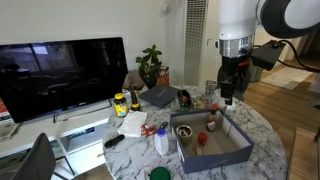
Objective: Pick up the white bottle on the left and put it inside the clear container
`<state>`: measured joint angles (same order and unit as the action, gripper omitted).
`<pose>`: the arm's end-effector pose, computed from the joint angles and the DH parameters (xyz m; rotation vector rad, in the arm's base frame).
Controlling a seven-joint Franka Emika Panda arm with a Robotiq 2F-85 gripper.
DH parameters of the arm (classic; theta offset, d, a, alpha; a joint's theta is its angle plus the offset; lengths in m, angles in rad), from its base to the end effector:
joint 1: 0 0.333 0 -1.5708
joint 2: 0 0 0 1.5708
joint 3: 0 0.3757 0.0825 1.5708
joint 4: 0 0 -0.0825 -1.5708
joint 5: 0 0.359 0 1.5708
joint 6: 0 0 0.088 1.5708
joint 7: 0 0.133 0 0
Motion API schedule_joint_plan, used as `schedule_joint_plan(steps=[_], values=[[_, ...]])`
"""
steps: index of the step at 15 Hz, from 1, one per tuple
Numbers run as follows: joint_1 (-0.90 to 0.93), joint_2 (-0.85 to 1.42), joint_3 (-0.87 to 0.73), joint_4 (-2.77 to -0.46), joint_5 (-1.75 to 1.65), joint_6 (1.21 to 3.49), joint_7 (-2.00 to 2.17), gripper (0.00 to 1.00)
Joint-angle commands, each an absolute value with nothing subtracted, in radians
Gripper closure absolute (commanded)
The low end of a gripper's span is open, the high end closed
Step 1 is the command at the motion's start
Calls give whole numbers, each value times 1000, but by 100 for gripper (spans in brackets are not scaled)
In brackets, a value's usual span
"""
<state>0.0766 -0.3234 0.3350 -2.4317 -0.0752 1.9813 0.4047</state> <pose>0.3503 0.1528 0.4532 2.9255 0.0266 -0.0990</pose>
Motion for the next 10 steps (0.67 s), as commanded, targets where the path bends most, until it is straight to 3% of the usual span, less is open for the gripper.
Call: schedule_joint_plan(steps=[1,5,10], values=[[128,-155,347,-2383,-101,2195,417,0],[171,81,368,-2281,-202,2413,492,0],[267,297,326,-2079,-172,2359,342,0]])
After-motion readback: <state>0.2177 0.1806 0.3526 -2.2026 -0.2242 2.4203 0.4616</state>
